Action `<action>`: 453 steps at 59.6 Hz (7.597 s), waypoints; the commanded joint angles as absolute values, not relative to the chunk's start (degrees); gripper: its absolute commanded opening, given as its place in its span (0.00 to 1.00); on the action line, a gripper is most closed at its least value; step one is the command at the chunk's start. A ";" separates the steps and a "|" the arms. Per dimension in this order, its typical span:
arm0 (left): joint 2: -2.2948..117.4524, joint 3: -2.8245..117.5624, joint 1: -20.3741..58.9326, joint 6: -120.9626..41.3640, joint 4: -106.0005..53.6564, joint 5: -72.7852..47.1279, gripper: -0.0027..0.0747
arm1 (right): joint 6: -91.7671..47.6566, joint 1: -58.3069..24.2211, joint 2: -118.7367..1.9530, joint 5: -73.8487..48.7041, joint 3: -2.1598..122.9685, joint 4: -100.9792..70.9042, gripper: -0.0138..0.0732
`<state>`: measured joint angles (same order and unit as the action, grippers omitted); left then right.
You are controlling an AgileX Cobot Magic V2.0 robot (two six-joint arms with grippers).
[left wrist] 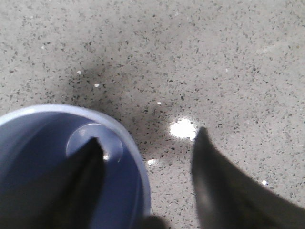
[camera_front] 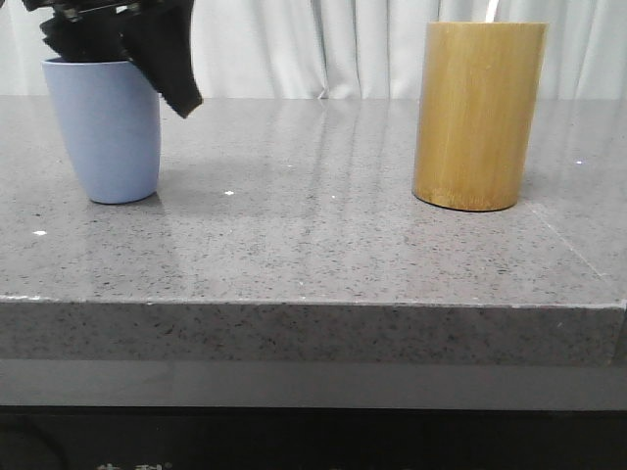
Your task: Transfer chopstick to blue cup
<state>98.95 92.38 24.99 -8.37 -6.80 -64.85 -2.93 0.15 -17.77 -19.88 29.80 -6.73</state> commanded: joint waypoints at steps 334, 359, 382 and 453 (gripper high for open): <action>15.07 32.50 7.41 -3.34 -2.98 -28.40 0.01 | -3.12 -26.48 -70.75 12.07 77.40 -7.09 0.11; 15.07 32.50 7.41 -3.34 -2.98 -28.40 0.01 | -3.12 -35.20 -82.33 12.72 77.78 -7.56 0.12; 15.07 32.50 7.41 -3.34 -2.98 -28.40 0.01 | -3.12 -35.20 -88.63 10.67 77.68 -10.27 0.34; 15.07 32.50 7.41 -3.34 -2.98 -28.40 0.01 | -3.12 -25.61 -80.68 -31.73 92.78 -7.83 0.04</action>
<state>14.54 31.06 7.54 -3.93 -2.42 -33.18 -2.93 -27.79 -84.53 -33.27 90.71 -8.22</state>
